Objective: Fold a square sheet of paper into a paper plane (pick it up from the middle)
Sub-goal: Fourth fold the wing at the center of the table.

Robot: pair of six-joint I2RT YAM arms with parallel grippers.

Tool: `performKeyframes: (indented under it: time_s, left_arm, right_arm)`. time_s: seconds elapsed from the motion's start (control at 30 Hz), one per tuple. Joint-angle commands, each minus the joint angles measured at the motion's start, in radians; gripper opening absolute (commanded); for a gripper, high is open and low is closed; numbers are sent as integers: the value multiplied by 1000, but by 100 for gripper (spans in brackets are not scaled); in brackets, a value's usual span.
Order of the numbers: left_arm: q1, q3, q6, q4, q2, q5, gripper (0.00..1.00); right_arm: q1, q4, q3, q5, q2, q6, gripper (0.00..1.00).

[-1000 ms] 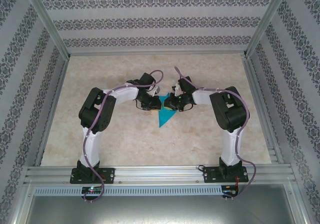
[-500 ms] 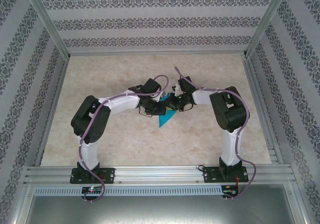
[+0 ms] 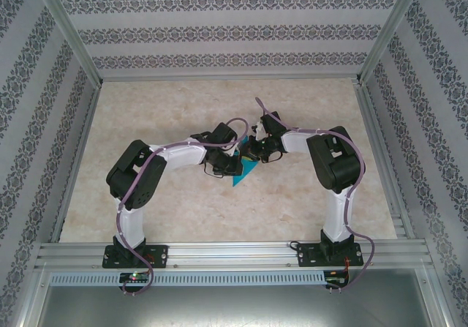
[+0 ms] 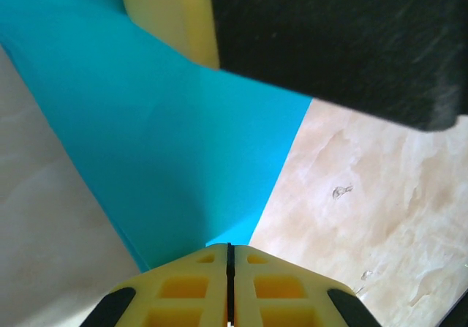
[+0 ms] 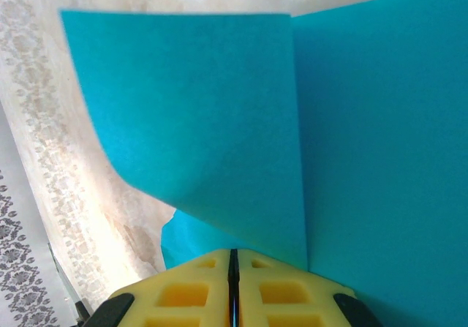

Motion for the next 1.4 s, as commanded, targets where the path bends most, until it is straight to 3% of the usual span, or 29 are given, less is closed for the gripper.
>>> performKeyframes:
  time_s: [0.0,0.77,1.37]
  left_arm:
    - [-4,-19,12,8,15,-8,10]
    - [-16,-166,-10,34,-75,27,10]
    - [-73,-264,-15,2,-135,-12,7]
  right_arm:
    - [-4,-60,-32,53,27,-23,11]
    - [-12,-91,-23,79,47,-55,10]
    - [-18,-97,-35,89,50,-66,10]
